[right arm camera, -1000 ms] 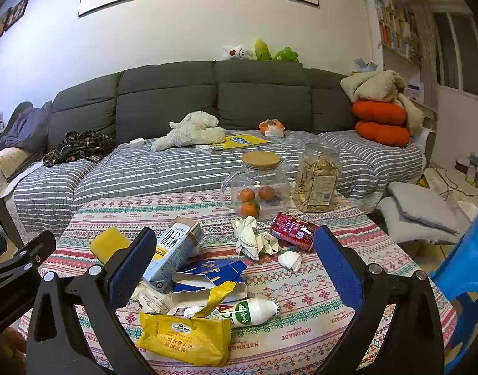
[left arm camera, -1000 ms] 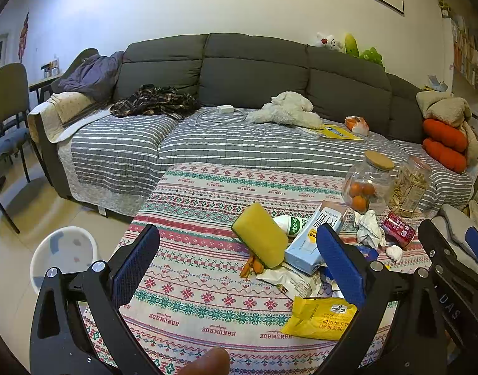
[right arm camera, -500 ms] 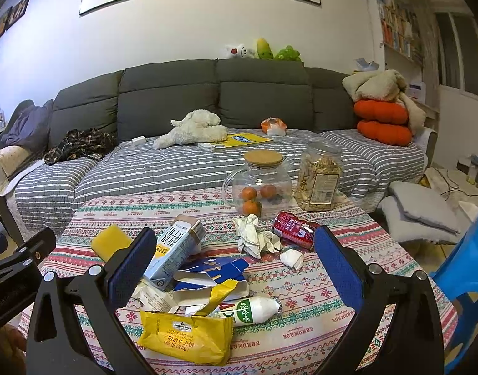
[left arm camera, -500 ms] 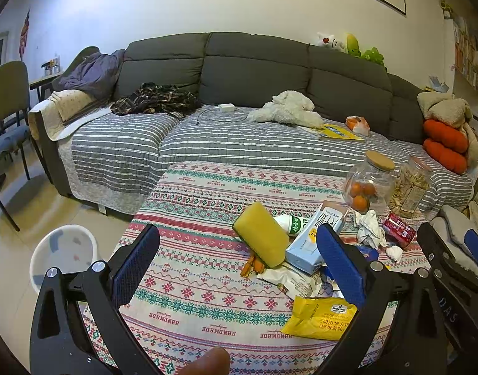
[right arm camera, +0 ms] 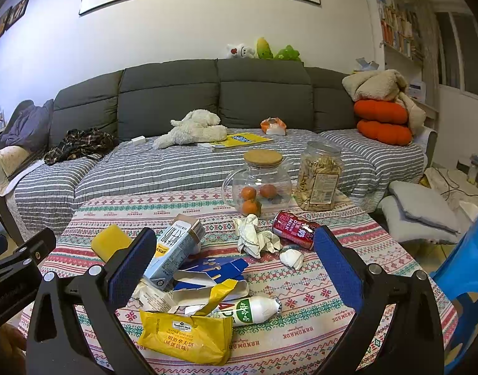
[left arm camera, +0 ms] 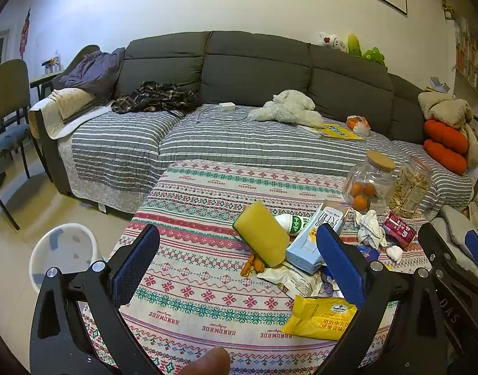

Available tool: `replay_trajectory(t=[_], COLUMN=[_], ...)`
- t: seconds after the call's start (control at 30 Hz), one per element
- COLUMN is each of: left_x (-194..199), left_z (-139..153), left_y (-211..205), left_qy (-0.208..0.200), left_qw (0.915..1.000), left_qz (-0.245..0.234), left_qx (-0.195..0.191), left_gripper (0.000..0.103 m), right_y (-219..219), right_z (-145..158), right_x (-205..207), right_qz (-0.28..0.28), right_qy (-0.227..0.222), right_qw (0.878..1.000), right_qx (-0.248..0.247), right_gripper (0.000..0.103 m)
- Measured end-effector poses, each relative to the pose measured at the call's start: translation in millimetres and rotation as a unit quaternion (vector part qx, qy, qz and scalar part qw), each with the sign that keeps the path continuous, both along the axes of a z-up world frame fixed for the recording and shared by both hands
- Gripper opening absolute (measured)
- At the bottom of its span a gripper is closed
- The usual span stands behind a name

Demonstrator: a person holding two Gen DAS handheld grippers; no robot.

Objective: Collect trash

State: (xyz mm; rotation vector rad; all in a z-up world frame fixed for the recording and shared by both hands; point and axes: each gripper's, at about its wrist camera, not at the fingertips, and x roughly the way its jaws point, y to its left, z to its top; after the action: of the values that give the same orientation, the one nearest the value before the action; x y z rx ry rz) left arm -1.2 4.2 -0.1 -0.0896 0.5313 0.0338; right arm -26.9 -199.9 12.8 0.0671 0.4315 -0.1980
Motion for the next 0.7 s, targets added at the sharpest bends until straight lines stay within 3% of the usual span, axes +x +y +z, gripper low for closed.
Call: replay_trajectory(t=[0.7], left_x=[0.1], left_z=[-0.4], left_y=[1.7], left_qy=[0.001], left_qw=[0.9999], left_qz=[-0.001], left_qx=[-0.015], left_gripper=[0.096], right_y=[-0.7], right_z=[0.0], right_x=[-0.2], right_qz=[0.000], right_qy=[0.000], right_qw=[1.000], right_qx=[0.000], right_gripper=[0.098])
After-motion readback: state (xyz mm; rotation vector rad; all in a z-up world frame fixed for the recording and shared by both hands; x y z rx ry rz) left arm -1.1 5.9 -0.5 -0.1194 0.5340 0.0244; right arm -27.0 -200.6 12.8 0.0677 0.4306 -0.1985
